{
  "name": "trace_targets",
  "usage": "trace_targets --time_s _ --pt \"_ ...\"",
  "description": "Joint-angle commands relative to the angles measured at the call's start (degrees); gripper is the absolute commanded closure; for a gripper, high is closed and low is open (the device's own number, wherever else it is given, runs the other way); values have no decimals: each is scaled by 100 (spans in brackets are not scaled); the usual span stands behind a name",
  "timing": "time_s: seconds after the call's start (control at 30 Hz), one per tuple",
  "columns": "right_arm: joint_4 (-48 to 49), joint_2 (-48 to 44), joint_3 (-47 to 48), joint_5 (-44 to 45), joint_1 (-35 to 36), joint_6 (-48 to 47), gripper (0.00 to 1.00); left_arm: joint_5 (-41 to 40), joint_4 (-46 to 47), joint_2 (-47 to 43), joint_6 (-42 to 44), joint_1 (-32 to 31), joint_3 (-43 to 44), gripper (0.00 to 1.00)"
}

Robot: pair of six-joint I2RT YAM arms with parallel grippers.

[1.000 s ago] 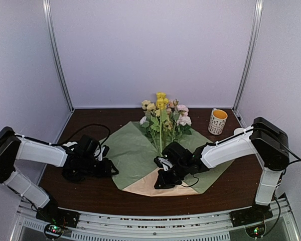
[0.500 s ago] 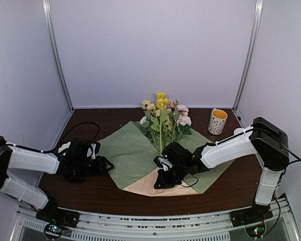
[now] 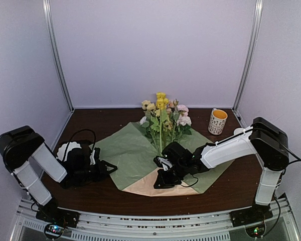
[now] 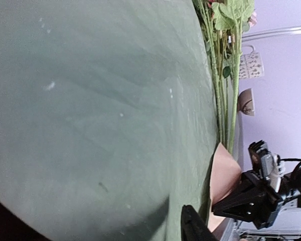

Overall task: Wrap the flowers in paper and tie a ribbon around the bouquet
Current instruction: Pick up the one-fourth-folded wrapping paper from the center of the board.

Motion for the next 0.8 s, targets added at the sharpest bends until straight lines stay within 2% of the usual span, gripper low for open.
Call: trace_targets --time_s 0.0,0.1,0.23,0.47,0.57,0.7,0.77 --pt "-98 82 -83 143 48 -18 98 314 1856 891 -886 66 -599 70" --pt "-134 78 -76 147 49 -32 98 361 2133 1074 -912 66 -622 77" --pt "-159 55 -75 172 50 -37 99 237 1942 844 -913 66 -703 81" --pt "-262 56 -26 190 50 -92 99 -169 -130 -531 -323 -7 -438 84" --pt "-293 58 3 196 47 -115 98 -383 -1138 -1003 50 -165 -136 89" --pt "-340 57 39 199 47 -146 98 -423 -1334 -1104 143 -187 -66 100" --pt "-361 41 54 206 44 -155 98 -377 -1248 -1024 139 -193 -58 100"
